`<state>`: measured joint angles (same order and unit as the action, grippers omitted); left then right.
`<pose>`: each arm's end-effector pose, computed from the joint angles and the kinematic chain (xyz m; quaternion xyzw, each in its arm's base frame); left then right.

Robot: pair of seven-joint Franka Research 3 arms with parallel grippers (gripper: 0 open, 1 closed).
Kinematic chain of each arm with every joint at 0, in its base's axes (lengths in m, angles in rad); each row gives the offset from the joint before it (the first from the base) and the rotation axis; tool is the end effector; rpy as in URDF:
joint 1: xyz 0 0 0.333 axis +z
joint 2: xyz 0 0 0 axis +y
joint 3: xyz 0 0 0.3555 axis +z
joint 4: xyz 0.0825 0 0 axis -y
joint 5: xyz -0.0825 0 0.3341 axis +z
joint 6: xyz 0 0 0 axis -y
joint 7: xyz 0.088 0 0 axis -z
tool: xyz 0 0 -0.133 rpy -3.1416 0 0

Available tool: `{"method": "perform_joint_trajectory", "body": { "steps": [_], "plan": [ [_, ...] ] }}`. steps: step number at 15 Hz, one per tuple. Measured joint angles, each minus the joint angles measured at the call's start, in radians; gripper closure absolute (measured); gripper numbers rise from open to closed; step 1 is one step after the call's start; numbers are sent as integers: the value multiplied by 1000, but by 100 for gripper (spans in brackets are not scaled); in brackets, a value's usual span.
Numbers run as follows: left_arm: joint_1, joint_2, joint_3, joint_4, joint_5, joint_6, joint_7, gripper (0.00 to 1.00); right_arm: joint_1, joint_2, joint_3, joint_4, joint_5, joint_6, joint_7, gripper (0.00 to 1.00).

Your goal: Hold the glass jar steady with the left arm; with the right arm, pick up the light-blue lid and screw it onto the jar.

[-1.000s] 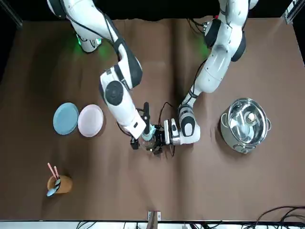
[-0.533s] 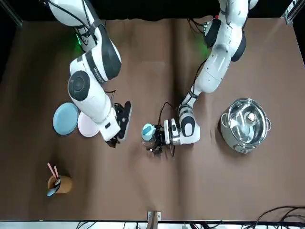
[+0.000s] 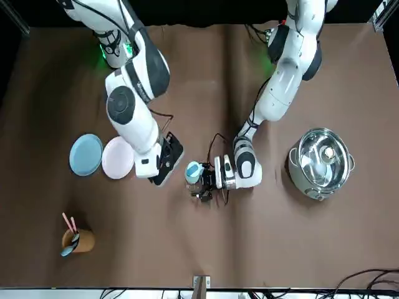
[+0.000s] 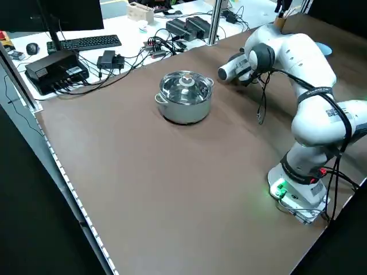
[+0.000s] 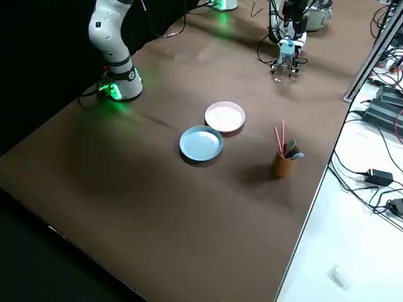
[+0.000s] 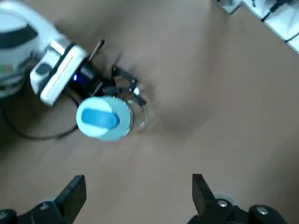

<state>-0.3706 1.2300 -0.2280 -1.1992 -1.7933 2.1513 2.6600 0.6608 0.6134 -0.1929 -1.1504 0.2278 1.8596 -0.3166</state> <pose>0.6283 -0.4284 0.0985 0.5096 -0.5433 0.5214 0.4162 0.6082 0.3787 0.4746 -0.9238 -0.3751 -0.0479 0.0602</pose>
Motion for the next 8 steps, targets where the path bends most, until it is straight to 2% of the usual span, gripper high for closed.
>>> {"method": "perform_joint_trajectory", "body": {
  "steps": [3, 4, 8],
  "plan": [
    [0, 0, 0, 0, 0, 0, 0, 4, 19, 15, 0, -11, 2, 54, 185, 0],
    [0, 0, 0, 0, 0, 0, 0, 4, 24, 37, 1, -17, 4, 97, 301, 0],
    [0, 0, 0, 0, 0, 0, 0, 4, 38, 86, 2, -19, 6, 174, 532, 0]
  ]
}}
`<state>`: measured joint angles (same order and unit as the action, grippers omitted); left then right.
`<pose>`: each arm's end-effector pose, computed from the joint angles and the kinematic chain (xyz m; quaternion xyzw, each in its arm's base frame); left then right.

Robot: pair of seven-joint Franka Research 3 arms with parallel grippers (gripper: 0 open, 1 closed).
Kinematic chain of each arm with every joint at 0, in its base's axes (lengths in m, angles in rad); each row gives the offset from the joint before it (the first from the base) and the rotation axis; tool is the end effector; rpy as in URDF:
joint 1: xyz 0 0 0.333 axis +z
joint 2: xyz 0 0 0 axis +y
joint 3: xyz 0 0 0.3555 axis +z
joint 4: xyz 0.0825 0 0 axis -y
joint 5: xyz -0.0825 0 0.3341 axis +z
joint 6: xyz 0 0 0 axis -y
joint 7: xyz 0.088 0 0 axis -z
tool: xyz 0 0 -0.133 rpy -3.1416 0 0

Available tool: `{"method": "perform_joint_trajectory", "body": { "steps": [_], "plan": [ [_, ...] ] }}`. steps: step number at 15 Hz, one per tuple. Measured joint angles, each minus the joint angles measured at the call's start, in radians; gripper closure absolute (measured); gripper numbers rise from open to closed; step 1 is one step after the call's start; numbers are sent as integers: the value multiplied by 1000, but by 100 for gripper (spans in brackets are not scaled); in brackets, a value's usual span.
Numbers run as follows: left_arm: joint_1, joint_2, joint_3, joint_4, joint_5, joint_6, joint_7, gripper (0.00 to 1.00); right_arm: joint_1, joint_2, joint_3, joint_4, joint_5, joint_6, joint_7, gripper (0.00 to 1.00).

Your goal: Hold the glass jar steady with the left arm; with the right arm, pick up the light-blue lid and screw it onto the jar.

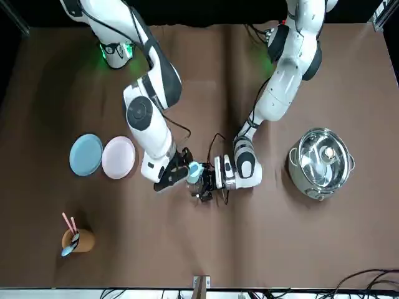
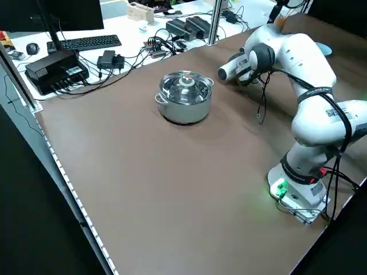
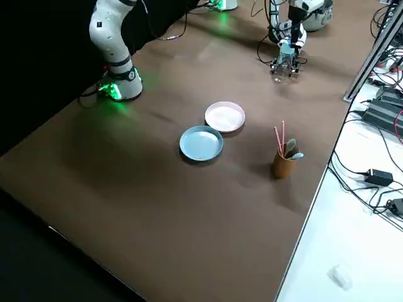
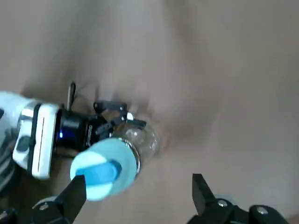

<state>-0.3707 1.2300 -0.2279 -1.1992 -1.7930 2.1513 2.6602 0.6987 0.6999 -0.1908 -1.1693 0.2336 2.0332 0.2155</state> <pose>0.6283 -0.4284 0.0985 0.5095 -0.5436 0.5214 0.4161 0.6181 0.4153 0.4214 -0.9865 -0.1296 -0.0640 0.0772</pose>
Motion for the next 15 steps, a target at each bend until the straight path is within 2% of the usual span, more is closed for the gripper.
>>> {"method": "perform_joint_trajectory", "body": {
  "steps": [6, 15],
  "plan": [
    [0, 0, 0, 0, 0, 0, 1, 4, 62, 47, 1, 25, 0, 44, 209, 1],
    [0, 0, 0, 2, 9, -1, 7, 4, 82, 69, -2, 34, -5, 41, 233, 5]
  ]
}}
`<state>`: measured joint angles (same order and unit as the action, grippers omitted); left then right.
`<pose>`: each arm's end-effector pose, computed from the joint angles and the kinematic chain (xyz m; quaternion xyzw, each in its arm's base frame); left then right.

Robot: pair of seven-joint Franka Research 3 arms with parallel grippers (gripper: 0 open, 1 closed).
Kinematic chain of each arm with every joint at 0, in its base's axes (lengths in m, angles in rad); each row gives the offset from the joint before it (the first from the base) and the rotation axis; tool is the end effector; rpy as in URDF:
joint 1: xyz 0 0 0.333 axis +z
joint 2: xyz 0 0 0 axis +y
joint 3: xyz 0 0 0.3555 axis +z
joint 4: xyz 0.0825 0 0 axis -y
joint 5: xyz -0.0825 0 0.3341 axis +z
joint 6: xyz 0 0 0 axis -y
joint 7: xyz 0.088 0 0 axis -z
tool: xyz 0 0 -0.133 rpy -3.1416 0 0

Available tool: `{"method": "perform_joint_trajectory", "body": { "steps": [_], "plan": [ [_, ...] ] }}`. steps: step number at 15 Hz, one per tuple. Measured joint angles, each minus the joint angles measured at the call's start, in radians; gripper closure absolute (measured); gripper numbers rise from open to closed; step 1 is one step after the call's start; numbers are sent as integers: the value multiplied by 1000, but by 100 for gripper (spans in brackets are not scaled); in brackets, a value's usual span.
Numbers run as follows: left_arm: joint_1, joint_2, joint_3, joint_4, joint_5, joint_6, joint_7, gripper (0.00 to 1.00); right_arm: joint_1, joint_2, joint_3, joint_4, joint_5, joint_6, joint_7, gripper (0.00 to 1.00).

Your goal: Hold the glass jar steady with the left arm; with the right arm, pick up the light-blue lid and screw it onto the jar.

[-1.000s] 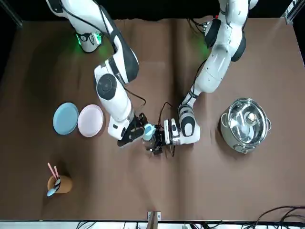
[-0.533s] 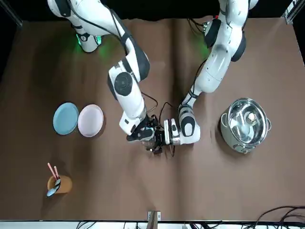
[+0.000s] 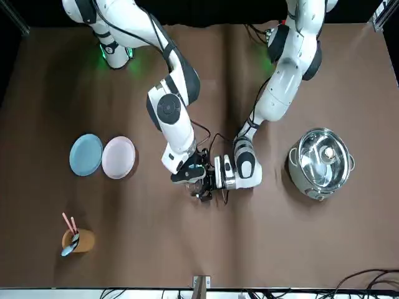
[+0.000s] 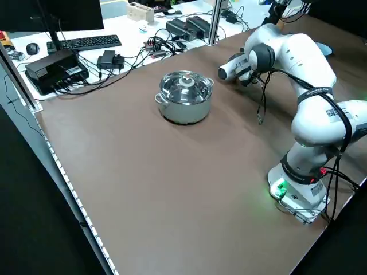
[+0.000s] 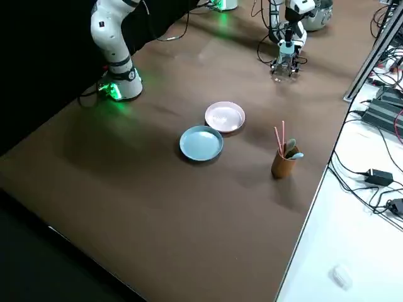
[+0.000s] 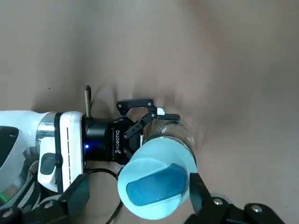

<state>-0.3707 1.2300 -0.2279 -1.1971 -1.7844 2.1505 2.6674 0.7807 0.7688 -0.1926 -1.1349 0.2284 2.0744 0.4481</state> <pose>0.6284 -0.4286 0.0990 0.5050 -0.5489 0.5221 0.4136 0.5931 0.4736 0.3900 -0.9934 -0.0564 -0.0591 0.0804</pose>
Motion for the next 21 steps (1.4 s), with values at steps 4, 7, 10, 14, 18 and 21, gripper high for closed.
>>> {"method": "perform_joint_trajectory", "body": {
  "steps": [4, 7, 10, 14, 18, 21],
  "plan": [
    [0, 0, 0, 0, 1, 0, 1, 4, -1, 6, -2, -1, -18, -5, 0, 5],
    [0, 0, 0, 0, 1, 0, 1, 4, -3, 16, -4, -2, -19, -5, 0, 7],
    [0, 0, 0, 0, 2, 0, 1, 4, -4, 29, -6, -2, -22, -5, 0, 9],
    [0, 0, 0, 1, 2, 0, 1, 4, -4, 32, -6, -1, -31, -5, 0, 15],
    [0, 0, 0, 1, 3, 0, 1, 4, -5, 32, -8, -1, -33, -5, 0, 22],
    [0, 0, 0, 1, 3, 0, 3, 4, -9, 32, -10, 0, -33, -4, -2, 22]
  ]
}}
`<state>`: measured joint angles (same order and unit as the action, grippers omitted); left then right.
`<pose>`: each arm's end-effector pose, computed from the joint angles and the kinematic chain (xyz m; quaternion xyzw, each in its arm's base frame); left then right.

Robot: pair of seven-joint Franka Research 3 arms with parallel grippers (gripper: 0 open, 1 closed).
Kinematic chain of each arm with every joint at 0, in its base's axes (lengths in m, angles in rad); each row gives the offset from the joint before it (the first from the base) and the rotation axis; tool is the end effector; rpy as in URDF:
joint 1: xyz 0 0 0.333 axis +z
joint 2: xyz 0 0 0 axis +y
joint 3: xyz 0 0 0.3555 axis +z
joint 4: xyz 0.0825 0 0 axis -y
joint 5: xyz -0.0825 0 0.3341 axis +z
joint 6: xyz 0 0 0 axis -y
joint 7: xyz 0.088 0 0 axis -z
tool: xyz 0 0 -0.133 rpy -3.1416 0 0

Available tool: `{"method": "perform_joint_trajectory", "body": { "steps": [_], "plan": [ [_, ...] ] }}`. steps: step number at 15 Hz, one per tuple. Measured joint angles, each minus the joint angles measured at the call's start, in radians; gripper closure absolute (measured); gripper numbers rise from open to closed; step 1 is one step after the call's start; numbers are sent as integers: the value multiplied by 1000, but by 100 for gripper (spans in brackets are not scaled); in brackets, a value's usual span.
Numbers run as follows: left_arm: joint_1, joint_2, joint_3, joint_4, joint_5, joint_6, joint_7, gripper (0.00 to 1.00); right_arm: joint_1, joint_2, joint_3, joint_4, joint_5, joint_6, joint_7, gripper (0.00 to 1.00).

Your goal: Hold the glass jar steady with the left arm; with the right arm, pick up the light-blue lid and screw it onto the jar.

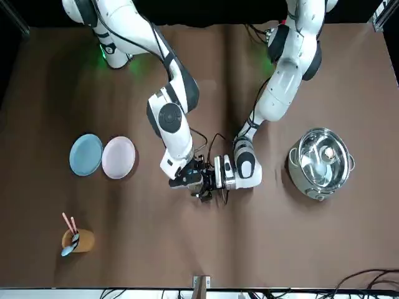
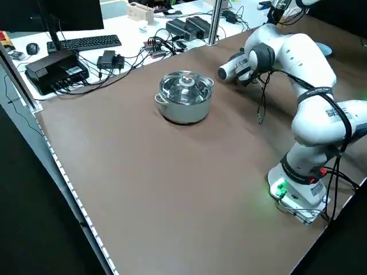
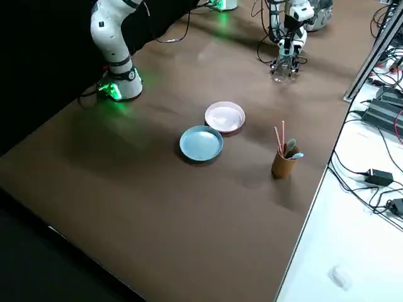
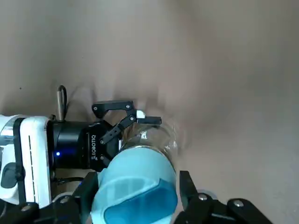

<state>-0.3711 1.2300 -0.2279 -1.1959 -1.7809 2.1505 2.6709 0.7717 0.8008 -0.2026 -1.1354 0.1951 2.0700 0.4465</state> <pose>0.6284 -0.4289 0.0994 0.5029 -0.5514 0.5226 0.4123 0.6023 0.4628 0.3656 -0.9955 -0.0562 -0.0554 0.0523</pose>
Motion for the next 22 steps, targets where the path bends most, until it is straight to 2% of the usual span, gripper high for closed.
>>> {"method": "perform_joint_trajectory", "body": {
  "steps": [6, 10, 16, 22],
  "plan": [
    [0, 0, 0, 1, 1, 0, 3, 4, -1, 0, 0, 1, 0, 1, -4, 22],
    [-1, 0, 0, 1, 2, 0, 3, 4, -2, 0, 0, 2, 2, 0, 10, 28],
    [-1, 0, 0, 2, 2, 1, 1, 4, -11, -1, 1, 2, 9, -6, 173, 30],
    [-1, 0, 0, 2, 2, 2, 1, 4, -15, -2, 2, 1, 12, -12, 426, 31]
  ]
}}
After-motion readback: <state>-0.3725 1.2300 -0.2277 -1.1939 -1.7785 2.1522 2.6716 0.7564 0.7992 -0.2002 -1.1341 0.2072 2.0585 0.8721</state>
